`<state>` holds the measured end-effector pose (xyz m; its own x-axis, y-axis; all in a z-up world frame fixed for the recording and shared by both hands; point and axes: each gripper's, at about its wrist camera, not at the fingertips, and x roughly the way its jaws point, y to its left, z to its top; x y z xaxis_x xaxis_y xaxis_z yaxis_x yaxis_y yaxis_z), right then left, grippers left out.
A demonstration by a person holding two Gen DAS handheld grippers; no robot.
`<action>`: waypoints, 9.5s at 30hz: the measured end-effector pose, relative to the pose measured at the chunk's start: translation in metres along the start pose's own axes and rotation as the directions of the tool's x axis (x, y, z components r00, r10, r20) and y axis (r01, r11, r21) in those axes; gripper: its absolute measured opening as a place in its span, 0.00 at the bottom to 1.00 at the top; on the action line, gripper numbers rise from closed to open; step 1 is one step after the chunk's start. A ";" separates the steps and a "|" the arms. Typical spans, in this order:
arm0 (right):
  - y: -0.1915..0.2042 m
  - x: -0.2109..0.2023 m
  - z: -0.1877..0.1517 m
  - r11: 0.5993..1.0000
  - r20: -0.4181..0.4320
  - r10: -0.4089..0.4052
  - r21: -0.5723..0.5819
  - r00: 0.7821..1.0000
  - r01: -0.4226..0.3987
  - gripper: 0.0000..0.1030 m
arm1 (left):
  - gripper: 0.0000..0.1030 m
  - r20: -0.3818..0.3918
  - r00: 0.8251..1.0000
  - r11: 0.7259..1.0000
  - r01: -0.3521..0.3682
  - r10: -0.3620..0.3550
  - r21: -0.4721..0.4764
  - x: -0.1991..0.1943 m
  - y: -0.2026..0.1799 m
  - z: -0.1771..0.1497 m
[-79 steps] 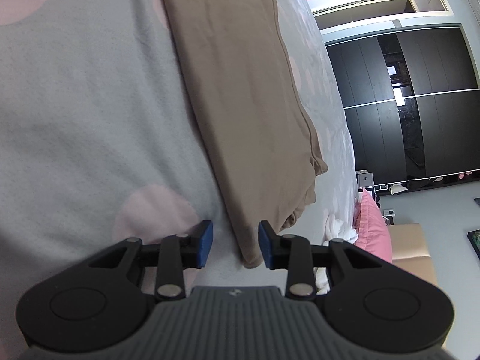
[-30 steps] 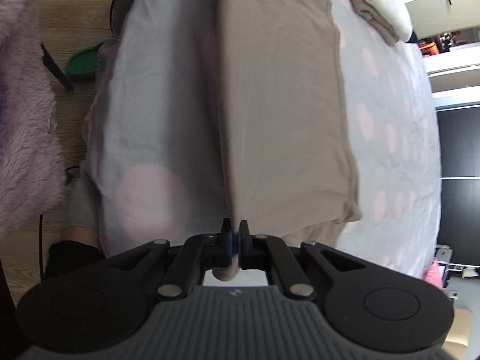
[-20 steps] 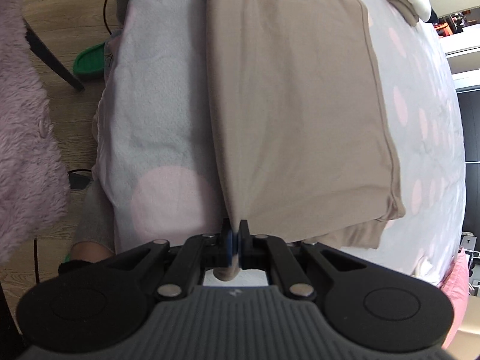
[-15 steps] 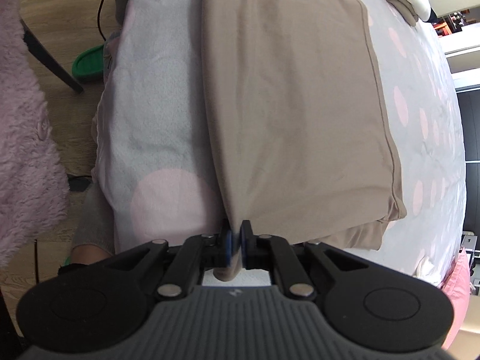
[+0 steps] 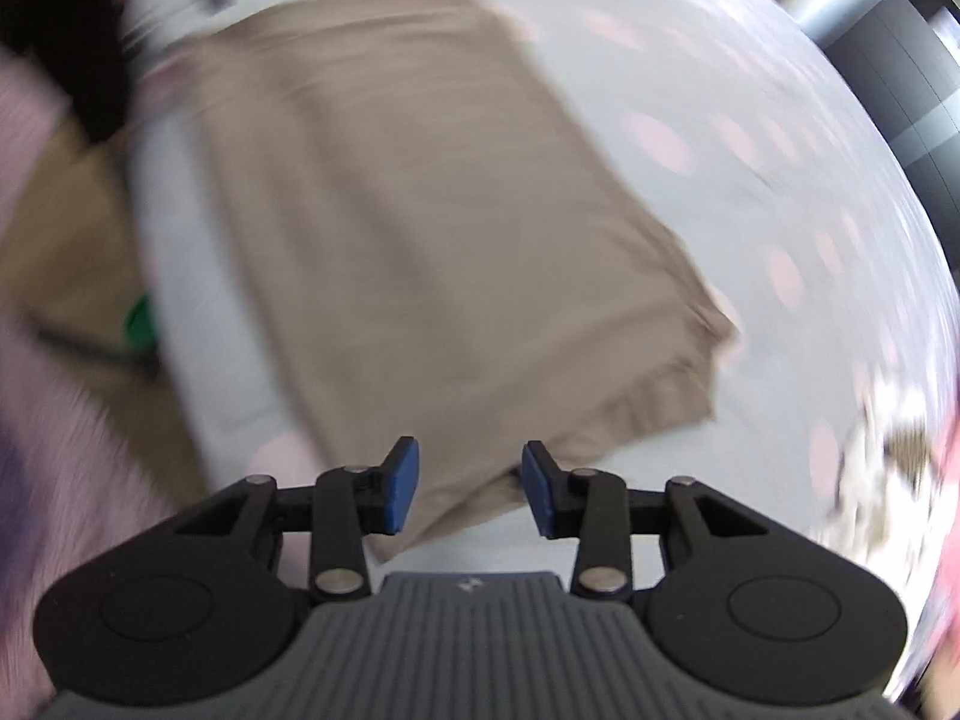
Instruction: Fold clothes
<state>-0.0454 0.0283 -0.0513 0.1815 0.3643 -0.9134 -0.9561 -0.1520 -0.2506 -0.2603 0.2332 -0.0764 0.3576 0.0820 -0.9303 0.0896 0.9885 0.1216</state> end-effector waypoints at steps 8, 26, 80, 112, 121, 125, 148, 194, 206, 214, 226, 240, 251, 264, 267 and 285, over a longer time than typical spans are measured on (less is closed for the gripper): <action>-0.064 0.019 -0.032 0.839 0.045 0.080 0.536 0.996 -0.091 0.42 | 0.41 0.000 0.994 0.983 -0.112 0.113 -0.149 0.015 0.040 0.016; -0.141 0.098 -0.042 0.374 0.092 0.196 0.913 0.976 -0.161 0.60 | 0.41 -0.062 0.969 0.890 -0.243 0.237 -0.385 0.053 0.111 0.034; 0.023 0.160 0.257 0.397 0.239 0.480 0.799 0.844 -0.452 0.06 | 0.07 0.040 0.981 0.869 -0.150 0.190 -0.472 0.027 0.124 -0.007; 0.020 0.065 0.119 0.453 0.246 0.305 0.813 0.920 -0.367 0.37 | 0.23 0.051 0.993 0.740 -0.048 0.111 -0.670 -0.002 0.081 0.008; 0.042 0.074 0.099 0.406 0.286 0.330 0.817 0.900 -0.409 0.15 | 0.23 0.045 0.994 0.719 -0.042 0.102 -0.693 -0.003 0.072 0.010; 0.058 0.060 0.100 0.442 0.339 0.338 0.766 0.878 -0.466 0.08 | 0.24 0.025 0.995 0.707 -0.053 0.099 -0.706 -0.003 0.074 0.006; 0.159 0.046 0.139 0.686 0.336 0.441 0.471 0.832 -0.554 0.06 | 0.43 0.017 0.999 0.531 0.030 -0.030 -0.847 -0.002 0.075 -0.034; 0.124 0.060 0.051 0.786 0.048 0.195 0.589 0.980 -0.186 0.20 | 0.08 -0.380 0.924 0.702 -0.300 0.045 -0.646 0.034 0.012 -0.062; 0.106 0.036 0.043 0.725 0.151 0.090 0.668 0.984 -0.169 0.37 | 0.30 -0.119 0.980 0.561 -0.188 0.157 -0.806 -0.017 0.041 -0.065; 0.067 0.037 0.060 0.586 0.274 0.052 0.771 0.960 -0.251 0.58 | 0.49 -0.005 0.970 0.571 -0.147 0.243 -0.808 -0.003 0.078 -0.023; 0.017 0.093 0.077 0.508 0.288 0.093 0.809 0.953 -0.294 0.64 | 0.50 0.007 0.976 0.391 -0.080 0.217 -0.917 0.044 0.114 -0.057; -0.005 0.123 0.088 0.494 0.341 0.118 0.795 0.933 -0.353 0.64 | 0.41 0.103 0.962 0.217 0.047 0.253 -0.975 0.043 0.139 -0.077; -0.011 0.137 0.098 0.474 0.357 0.142 0.794 0.923 -0.380 0.64 | 0.49 0.102 0.972 0.318 0.030 0.212 -0.948 0.061 0.130 -0.060; -0.011 0.146 0.104 0.474 0.383 0.132 0.786 0.914 -0.397 0.08 | 0.08 0.194 0.945 0.397 0.077 0.263 -0.914 0.066 0.133 -0.041; -0.008 0.138 0.105 0.491 0.388 0.110 0.780 0.915 -0.389 0.05 | 0.07 0.216 0.936 0.387 0.096 0.279 -0.917 0.058 0.131 -0.044; 0.067 -0.002 0.123 0.687 0.487 -0.194 0.687 0.852 -0.236 0.05 | 0.06 0.324 0.834 0.479 0.083 0.446 -0.874 -0.059 0.095 -0.052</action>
<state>-0.1387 0.1306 -0.0265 0.2276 0.7869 -0.5735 -0.8582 0.4404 0.2637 -0.3212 0.3285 -0.0280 0.6396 0.4686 -0.6093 -0.7396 0.5911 -0.3218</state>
